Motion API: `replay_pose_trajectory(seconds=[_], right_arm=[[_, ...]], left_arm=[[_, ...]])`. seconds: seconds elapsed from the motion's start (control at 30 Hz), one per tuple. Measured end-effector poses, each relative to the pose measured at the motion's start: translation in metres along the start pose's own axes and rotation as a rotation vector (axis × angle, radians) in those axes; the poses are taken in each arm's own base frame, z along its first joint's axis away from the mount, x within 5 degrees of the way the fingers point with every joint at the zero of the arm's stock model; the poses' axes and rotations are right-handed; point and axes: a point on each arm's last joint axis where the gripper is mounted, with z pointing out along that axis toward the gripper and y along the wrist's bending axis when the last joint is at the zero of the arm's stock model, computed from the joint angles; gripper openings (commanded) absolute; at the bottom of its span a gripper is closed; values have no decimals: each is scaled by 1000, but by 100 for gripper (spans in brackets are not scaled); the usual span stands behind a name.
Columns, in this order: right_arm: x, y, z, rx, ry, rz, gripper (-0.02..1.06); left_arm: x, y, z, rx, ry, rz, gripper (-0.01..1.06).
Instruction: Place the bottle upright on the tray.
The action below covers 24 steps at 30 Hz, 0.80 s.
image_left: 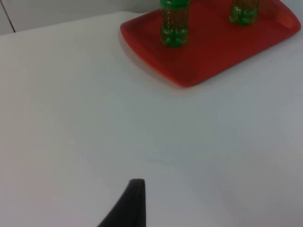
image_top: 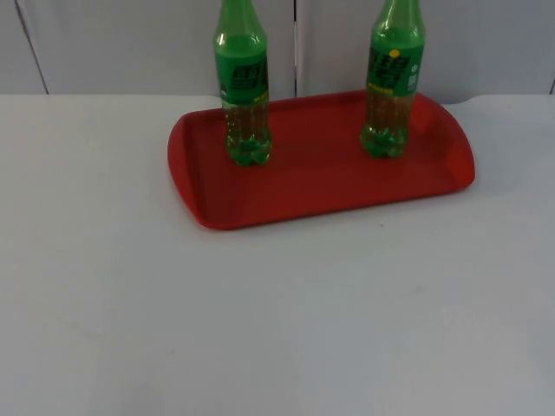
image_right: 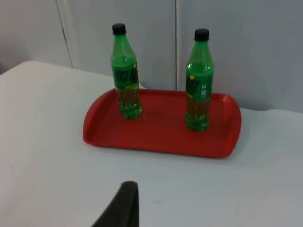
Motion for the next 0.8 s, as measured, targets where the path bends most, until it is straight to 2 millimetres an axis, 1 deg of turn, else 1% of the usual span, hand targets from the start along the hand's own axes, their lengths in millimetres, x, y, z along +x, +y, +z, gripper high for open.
replay_pose_trajectory(seconds=[0.07, 0.17, 0.3, 0.5, 0.8], right_arm=[[6, -1, -6, 2, 12, 2, 105], [10, -1, -7, 5, 49, 2, 105], [22, -1, -2, 10, 138, 1, 105], [34, -1, 8, 11, 197, -3, 105], [40, -1, 11, 13, 233, -4, 105]], left_arm=[[0, 0, 0, 0, 0, 0, 105], [0, 0, 0, 0, 0, 0, 105], [0, 0, 0, 0, 0, 0, 105], [0, 0, 0, 0, 0, 0, 105], [0, 0, 0, 0, 0, 0, 105]])
